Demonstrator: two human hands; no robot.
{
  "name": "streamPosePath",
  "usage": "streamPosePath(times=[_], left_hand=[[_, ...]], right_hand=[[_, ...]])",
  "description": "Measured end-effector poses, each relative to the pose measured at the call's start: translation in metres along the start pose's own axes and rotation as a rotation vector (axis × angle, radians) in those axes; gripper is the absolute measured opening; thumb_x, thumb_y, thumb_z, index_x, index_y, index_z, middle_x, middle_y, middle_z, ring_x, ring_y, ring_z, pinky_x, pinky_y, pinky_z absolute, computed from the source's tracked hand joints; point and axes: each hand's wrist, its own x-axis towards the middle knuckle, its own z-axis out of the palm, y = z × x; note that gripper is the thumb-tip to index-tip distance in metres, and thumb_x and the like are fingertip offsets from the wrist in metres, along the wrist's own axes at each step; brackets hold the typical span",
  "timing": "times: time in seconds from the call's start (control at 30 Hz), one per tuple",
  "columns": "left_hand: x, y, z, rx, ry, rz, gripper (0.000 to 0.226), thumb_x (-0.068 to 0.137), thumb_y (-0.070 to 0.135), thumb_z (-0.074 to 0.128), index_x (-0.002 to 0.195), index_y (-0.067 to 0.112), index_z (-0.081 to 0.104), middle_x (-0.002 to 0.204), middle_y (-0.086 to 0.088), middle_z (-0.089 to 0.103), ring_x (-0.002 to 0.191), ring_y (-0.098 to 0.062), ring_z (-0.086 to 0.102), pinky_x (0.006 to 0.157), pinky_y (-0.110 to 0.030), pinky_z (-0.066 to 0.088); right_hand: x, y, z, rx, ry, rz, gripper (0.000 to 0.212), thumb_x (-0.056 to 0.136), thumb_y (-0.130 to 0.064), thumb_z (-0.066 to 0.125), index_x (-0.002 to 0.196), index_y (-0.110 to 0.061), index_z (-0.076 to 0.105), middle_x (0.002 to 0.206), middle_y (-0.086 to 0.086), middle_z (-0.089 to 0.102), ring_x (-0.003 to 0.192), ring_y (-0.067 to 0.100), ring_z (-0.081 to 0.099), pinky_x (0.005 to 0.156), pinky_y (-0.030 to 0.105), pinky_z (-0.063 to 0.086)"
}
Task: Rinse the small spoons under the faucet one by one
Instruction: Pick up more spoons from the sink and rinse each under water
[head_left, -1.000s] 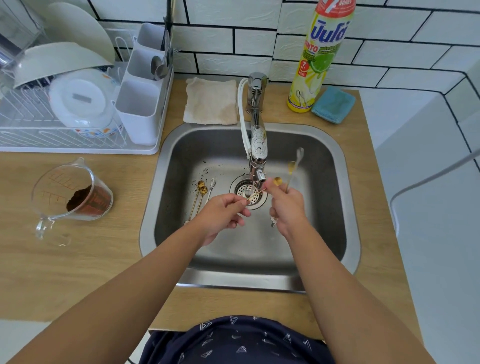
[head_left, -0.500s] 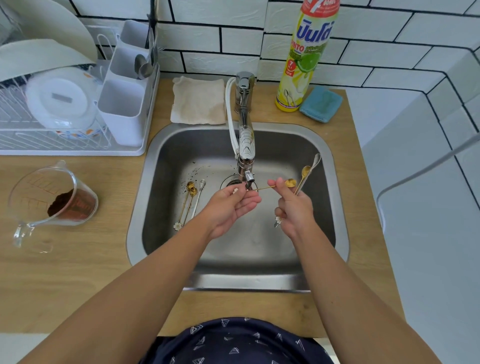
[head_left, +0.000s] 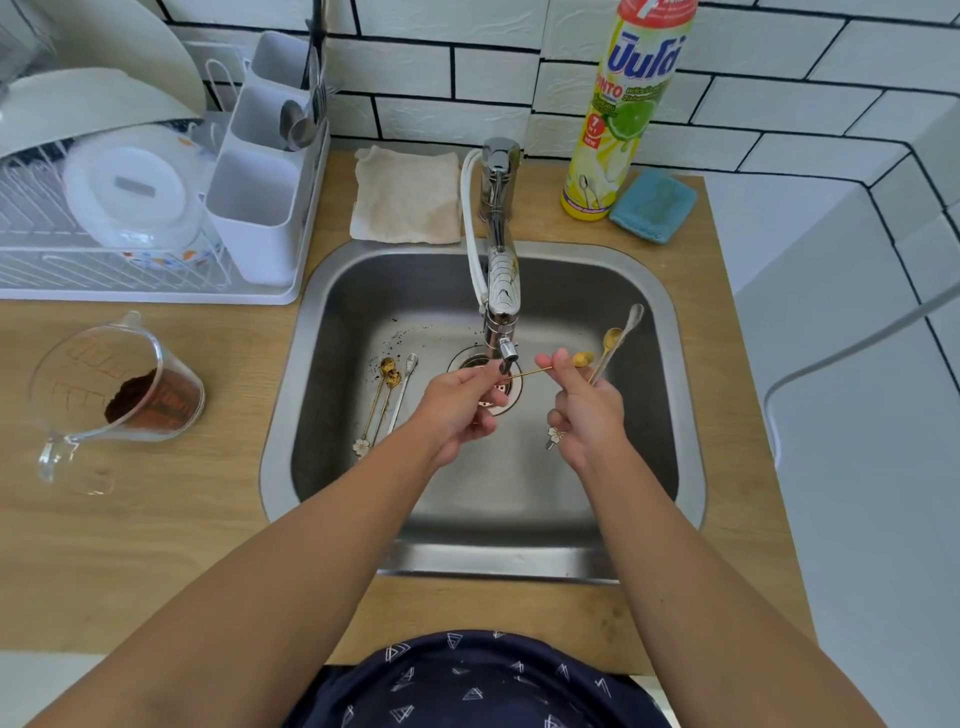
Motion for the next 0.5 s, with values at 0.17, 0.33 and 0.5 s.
streamPosePath(times=[0.17, 0.33, 0.5], left_hand=[[0.0030, -0.0035, 0.0048, 0.062, 0.036, 0.092, 0.030, 0.106, 0.030, 0.046, 0.114, 0.010, 0.067, 0.067, 0.005, 0.041, 0.050, -0.006, 0.036, 0.061, -0.024, 0.047], [0.0010, -0.0022, 0.0052, 0.063, -0.087, 0.112, 0.026, 0.106, 0.015, 0.043, 0.106, 0.020, 0.068, 0.067, 0.002, 0.045, 0.062, -0.008, 0.044, 0.068, -0.024, 0.055], [0.0031, 0.0006, -0.0010, 0.136, -0.059, 0.138, 0.011, 0.093, 0.021, 0.072, 0.087, 0.012, 0.072, 0.067, 0.000, 0.062, 0.047, -0.006, 0.050, 0.058, -0.023, 0.056]], right_hand=[[-0.0008, 0.0007, 0.0013, -0.030, 0.038, 0.051, 0.020, 0.096, -0.034, 0.072, 0.092, -0.015, 0.066, 0.101, 0.003, 0.081, 0.038, 0.006, 0.024, 0.038, 0.020, 0.026], [-0.0021, 0.0029, 0.0043, 0.012, 0.013, 0.103, 0.009, 0.097, -0.020, 0.071, 0.093, -0.014, 0.067, 0.105, 0.009, 0.079, 0.036, 0.004, 0.025, 0.036, 0.019, 0.024], [-0.0026, 0.0022, 0.0041, 0.035, 0.002, 0.036, 0.018, 0.102, -0.018, 0.065, 0.084, -0.018, 0.064, 0.100, 0.006, 0.076, 0.036, 0.003, 0.024, 0.036, 0.018, 0.025]])
